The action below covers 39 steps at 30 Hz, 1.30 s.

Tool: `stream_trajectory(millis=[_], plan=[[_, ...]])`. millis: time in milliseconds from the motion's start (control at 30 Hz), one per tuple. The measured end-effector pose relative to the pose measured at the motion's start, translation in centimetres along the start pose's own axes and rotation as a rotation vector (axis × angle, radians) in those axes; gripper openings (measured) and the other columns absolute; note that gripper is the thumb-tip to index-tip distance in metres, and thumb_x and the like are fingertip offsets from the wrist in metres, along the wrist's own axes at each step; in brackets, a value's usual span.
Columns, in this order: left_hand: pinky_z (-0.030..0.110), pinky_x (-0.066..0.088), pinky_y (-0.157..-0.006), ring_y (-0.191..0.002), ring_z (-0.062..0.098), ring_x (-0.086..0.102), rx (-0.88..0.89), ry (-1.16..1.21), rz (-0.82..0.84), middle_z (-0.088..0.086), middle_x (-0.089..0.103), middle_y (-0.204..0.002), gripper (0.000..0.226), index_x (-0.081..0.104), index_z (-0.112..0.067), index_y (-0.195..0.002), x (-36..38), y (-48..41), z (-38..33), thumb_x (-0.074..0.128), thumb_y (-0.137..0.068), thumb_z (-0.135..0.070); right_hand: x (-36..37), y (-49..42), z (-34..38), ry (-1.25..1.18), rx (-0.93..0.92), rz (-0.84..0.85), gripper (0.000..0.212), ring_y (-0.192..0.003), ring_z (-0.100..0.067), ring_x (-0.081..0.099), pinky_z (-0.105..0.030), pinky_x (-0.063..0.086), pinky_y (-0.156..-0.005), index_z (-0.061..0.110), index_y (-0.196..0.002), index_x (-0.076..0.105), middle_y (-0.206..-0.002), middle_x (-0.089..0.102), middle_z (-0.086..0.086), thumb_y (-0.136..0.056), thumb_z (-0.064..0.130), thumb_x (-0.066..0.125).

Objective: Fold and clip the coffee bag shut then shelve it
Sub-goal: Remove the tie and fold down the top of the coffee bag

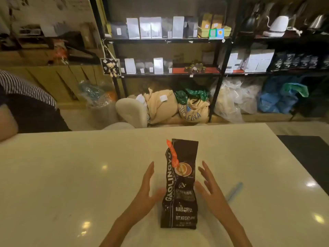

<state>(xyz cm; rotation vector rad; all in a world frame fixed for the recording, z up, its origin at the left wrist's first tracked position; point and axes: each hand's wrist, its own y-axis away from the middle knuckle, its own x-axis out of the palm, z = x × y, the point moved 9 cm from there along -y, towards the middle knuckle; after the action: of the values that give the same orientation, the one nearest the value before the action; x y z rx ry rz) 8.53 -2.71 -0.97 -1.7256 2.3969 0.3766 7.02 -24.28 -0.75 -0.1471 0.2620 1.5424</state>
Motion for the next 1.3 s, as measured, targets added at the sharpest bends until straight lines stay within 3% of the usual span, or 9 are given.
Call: stream_trajectory(millis=[133,300,467,600,733,867,1067,1200,1300], plan=[[0.046,0.04,-0.112,-0.141,0.018,0.041,-0.105,0.253,0.13,0.001,0.036,-0.155,0.105,0.016,-0.025,-0.154,3.5,1.2,2.2,0.071,-0.073,-0.064,3.8,1.8,-2.7,-0.296,0.151,0.075,0.096,-0.112,-0.01,0.067,-0.031,0.06,-0.083,0.035,-0.137,0.042,-0.13,0.063,0.007,-0.057,0.08,0.07],[0.029,0.058,-0.085,-0.113,0.016,0.067,-0.208,0.315,0.065,0.001,0.064,-0.13,0.089,0.033,-0.023,-0.148,4.7,0.5,3.1,0.077,-0.075,-0.049,5.3,2.0,-3.1,-0.304,0.174,-0.018,0.059,-0.091,-0.011,0.075,-0.021,0.059,-0.067,0.034,-0.12,0.057,-0.104,0.077,0.011,-0.069,0.056,0.079],[0.037,0.056,-0.095,-0.115,0.016,0.066,-0.23,0.333,0.104,0.001,0.056,-0.139,0.091,0.027,-0.038,-0.15,5.1,-0.9,1.6,0.076,-0.074,-0.05,4.6,1.2,-3.3,-0.392,0.216,-0.067,0.055,-0.089,-0.019,0.076,-0.027,0.061,-0.069,0.034,-0.112,0.068,-0.101,0.079,0.003,-0.066,0.063,0.078],[0.033,0.052,-0.1,-0.12,0.01,0.053,-0.151,0.069,0.034,-0.011,0.036,-0.135,0.088,0.016,-0.072,-0.133,5.0,-1.3,-0.8,0.074,-0.068,-0.062,3.7,0.4,-2.6,-0.455,0.171,-0.075,0.059,-0.096,-0.023,0.075,-0.027,0.061,-0.071,0.035,-0.115,0.069,-0.108,0.077,-0.002,-0.064,0.062,0.081],[0.044,0.048,-0.106,-0.134,0.013,0.047,0.045,0.052,0.001,-0.012,0.037,-0.149,0.099,0.01,-0.056,-0.148,4.8,-1.6,-3.6,0.075,-0.079,-0.026,2.9,-0.9,-1.2,-0.415,0.096,0.032,0.053,-0.116,-0.027,0.066,-0.031,0.057,-0.086,0.033,-0.131,0.06,-0.125,0.07,-0.005,-0.081,0.043,0.076],[0.038,0.044,-0.106,-0.13,0.005,0.044,0.095,-0.216,-0.107,-0.023,0.04,-0.144,0.1,0.009,-0.054,-0.148,3.4,-1.2,-4.5,0.07,-0.071,-0.067,-3.1,-2.9,3.8,-0.43,-0.159,-0.077,0.052,-0.12,-0.024,0.06,-0.043,0.049,-0.099,0.031,-0.141,0.048,-0.13,0.065,-0.001,-0.092,0.017,0.055],[0.035,0.05,-0.098,-0.123,0.006,0.053,0.167,-0.107,-0.078,-0.021,0.053,-0.133,0.079,0.027,-0.046,-0.147,3.8,-1.6,-4.9,0.07,-0.081,-0.038,-3.5,-3.8,15.2,0.387,-0.519,0.008,0.048,-0.137,-0.018,0.037,-0.03,0.033,-0.111,0.029,-0.136,0.05,-0.142,0.044,0.003,-0.091,0.04,0.06],[0.036,0.047,-0.101,-0.122,0.011,0.046,0.125,-0.423,-0.091,-0.009,0.042,-0.144,0.096,0.005,-0.047,-0.152,3.4,-1.2,-4.4,0.064,-0.077,-0.052,-2.4,-4.7,16.9,0.471,-0.556,0.051,0.028,-0.121,-0.016,0.048,-0.024,0.038,-0.103,0.022,-0.116,0.061,-0.126,0.057,0.002,-0.089,0.015,0.064],[0.037,0.046,-0.099,-0.117,0.016,0.046,0.179,-0.563,-0.136,-0.006,0.041,-0.143,0.1,-0.001,-0.043,-0.153,3.5,0.0,-5.9,0.061,-0.076,-0.057,-2.2,-5.7,17.4,0.428,-0.539,0.106,0.036,-0.102,-0.016,0.061,-0.019,0.05,-0.087,0.026,-0.105,0.068,-0.102,0.066,0.011,-0.091,-0.007,0.061]])
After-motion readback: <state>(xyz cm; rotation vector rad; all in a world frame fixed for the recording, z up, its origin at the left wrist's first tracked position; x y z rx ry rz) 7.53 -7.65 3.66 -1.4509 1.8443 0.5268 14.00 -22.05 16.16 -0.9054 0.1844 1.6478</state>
